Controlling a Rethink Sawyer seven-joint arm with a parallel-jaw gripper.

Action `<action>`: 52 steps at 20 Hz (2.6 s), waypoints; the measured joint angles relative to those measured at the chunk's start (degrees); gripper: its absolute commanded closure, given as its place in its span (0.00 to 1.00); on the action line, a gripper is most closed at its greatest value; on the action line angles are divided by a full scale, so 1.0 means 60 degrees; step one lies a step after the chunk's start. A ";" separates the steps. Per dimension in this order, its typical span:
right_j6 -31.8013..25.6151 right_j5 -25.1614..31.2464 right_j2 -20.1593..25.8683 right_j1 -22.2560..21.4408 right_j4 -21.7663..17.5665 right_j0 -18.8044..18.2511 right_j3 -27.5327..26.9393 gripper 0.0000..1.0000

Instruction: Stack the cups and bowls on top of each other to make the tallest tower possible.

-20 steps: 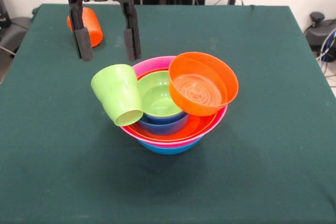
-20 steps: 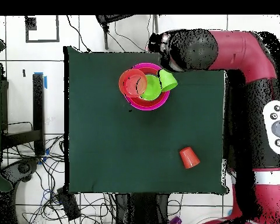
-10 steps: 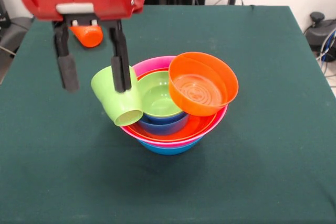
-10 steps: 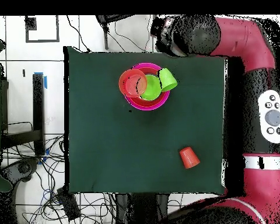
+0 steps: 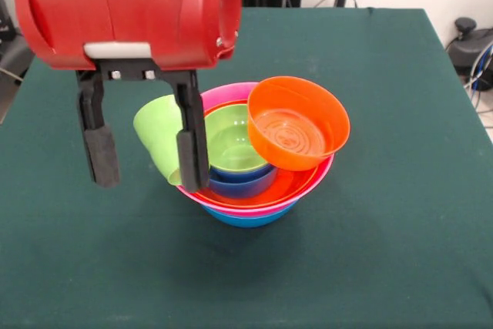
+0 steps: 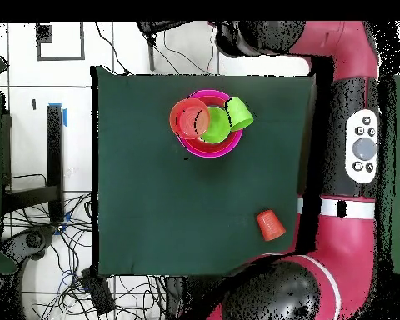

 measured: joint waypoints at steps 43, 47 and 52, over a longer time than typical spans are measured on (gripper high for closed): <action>-0.0037 -0.1488 -0.0230 -0.4220 0.1222 -0.2755 0.8339 0.00; -0.0037 -0.1472 -0.0358 -0.3942 0.1076 -0.2742 0.8345 0.00; -0.0037 -0.1142 -0.0679 -0.3480 0.0794 -0.2673 0.8344 0.00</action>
